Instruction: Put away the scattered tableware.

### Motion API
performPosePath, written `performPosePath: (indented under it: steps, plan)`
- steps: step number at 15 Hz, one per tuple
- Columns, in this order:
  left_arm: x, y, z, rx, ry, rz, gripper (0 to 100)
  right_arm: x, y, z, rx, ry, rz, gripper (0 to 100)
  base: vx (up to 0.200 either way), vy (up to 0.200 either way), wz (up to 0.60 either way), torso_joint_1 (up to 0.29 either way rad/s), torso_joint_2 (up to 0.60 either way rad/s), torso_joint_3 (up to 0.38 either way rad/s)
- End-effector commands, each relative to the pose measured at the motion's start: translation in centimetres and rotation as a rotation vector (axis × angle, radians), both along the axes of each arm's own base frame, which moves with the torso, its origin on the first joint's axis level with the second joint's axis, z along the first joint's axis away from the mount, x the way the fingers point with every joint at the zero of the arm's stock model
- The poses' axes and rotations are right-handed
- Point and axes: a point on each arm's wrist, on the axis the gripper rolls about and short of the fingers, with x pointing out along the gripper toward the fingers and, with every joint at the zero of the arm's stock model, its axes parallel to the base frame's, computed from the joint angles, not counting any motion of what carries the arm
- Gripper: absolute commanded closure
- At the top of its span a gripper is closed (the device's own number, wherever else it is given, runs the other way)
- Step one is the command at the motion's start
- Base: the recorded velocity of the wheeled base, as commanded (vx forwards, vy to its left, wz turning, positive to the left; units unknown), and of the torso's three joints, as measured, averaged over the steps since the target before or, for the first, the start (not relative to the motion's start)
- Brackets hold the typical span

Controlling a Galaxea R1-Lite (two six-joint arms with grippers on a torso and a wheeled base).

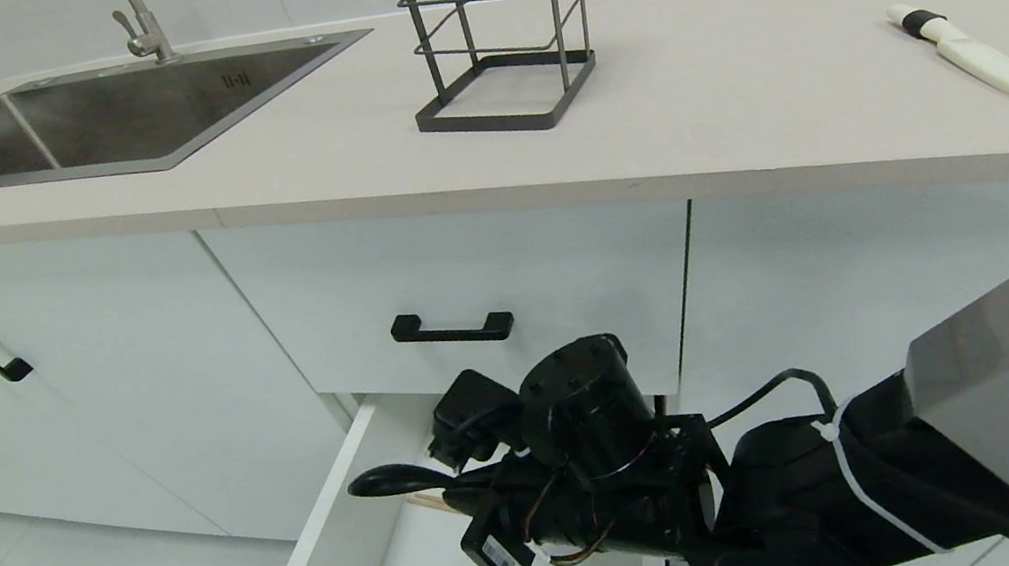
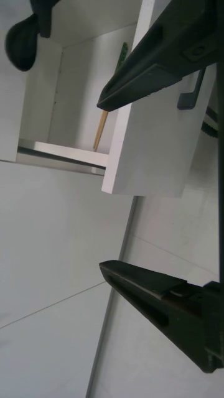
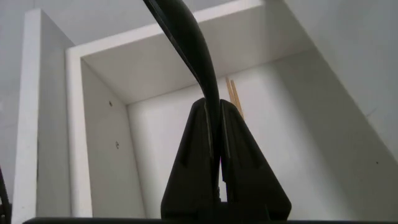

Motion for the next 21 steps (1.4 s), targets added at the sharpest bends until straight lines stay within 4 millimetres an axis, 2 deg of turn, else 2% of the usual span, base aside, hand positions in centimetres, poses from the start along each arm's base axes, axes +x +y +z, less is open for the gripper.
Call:
performPosePath:
  steps: [1,5,11,16,19,21]
  plan:
    - [0.0,0.0,0.0,0.000,-0.001,0.001,0,0.4,0.5,-1.8,-0.038,0.027,-0.001,100,0.000,0.000,0.00,0.000,0.00,0.000]
    - [0.0,0.0,0.0,0.000,-0.001,0.001,0,1.5,1.6,-3.2,-0.065,0.046,-0.002,100,0.000,0.000,0.00,0.000,0.00,0.000]
    - [0.0,0.0,0.0,0.000,-0.001,0.001,0,3.5,2.0,-4.7,-0.089,0.051,-0.026,100,0.000,0.000,0.00,0.000,0.00,0.000]
    - [0.0,0.0,0.0,0.000,-0.001,0.001,0,5.5,3.7,-6.0,-0.115,-0.035,0.050,100,0.000,0.000,0.00,0.000,0.00,0.000]
    - [0.0,0.0,0.0,0.000,-0.001,0.001,0,5.9,4.2,-7.5,-0.124,-0.032,0.052,100,0.000,0.000,0.00,0.000,0.00,0.000]
    - [0.0,0.0,0.0,0.000,-0.001,0.001,0,5.7,5.2,-9.5,-0.143,-0.023,0.067,100,0.000,0.000,0.00,0.000,0.00,0.000]
